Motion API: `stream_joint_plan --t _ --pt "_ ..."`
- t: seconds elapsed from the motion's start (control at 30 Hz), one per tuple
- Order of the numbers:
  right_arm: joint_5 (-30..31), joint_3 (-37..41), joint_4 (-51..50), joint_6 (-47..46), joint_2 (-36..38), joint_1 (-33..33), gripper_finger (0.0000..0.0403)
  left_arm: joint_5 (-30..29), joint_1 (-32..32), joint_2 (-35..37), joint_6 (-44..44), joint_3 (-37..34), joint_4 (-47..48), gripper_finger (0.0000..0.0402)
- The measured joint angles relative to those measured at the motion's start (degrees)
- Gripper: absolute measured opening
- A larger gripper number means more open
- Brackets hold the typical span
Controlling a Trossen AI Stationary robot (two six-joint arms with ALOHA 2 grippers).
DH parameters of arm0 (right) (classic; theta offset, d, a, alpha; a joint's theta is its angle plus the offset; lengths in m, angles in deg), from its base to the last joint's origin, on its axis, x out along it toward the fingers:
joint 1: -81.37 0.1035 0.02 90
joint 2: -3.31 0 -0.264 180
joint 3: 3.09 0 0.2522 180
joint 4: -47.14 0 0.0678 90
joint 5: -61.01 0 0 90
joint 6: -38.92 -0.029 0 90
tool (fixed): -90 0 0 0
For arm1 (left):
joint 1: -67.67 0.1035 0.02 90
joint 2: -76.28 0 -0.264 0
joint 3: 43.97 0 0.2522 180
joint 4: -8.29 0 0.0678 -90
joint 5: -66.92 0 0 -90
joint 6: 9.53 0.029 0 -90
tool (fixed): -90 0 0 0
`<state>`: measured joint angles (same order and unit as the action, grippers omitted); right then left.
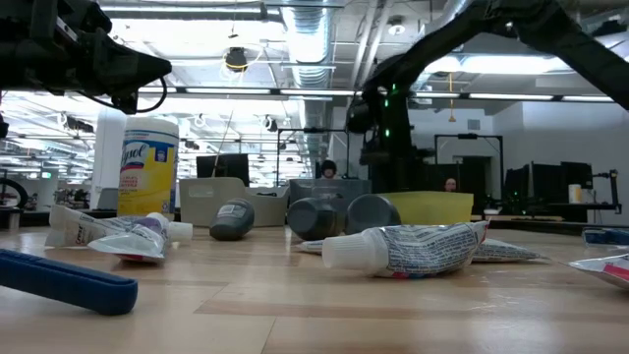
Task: Pick & Place Travel size toiletries
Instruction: Put the deodorant into the yellow bin
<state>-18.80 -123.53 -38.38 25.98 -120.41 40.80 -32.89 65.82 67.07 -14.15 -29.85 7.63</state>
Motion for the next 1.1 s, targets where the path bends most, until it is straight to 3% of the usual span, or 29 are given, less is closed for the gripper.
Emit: stream_joint_plan --t 0.23,0.53,0.83,1.1 --pt "-1.33 -2.66 -3.28 -7.16 10.3 4.69 0.0246 0.0 -0.02 0.0 -0.01 0.0 -0.18 0.001" --pt "-0.71 -2.72 -4.49 -26.92 19.65 20.48 0.0245 0.02 -0.01 -0.01 0.01 0.0 -0.26 0.001" --pt "2.98 -2.42 -4.85 -48.77 15.51 38.71 0.0244 -0.01 0.0 -0.09 0.01 0.0 -0.28 0.001" --pt "0.9 -2.55 -3.34 -63.3 5.45 48.25 0.0244 -0.06 0.0 -1.65 0.01 0.0 -0.69 0.001"
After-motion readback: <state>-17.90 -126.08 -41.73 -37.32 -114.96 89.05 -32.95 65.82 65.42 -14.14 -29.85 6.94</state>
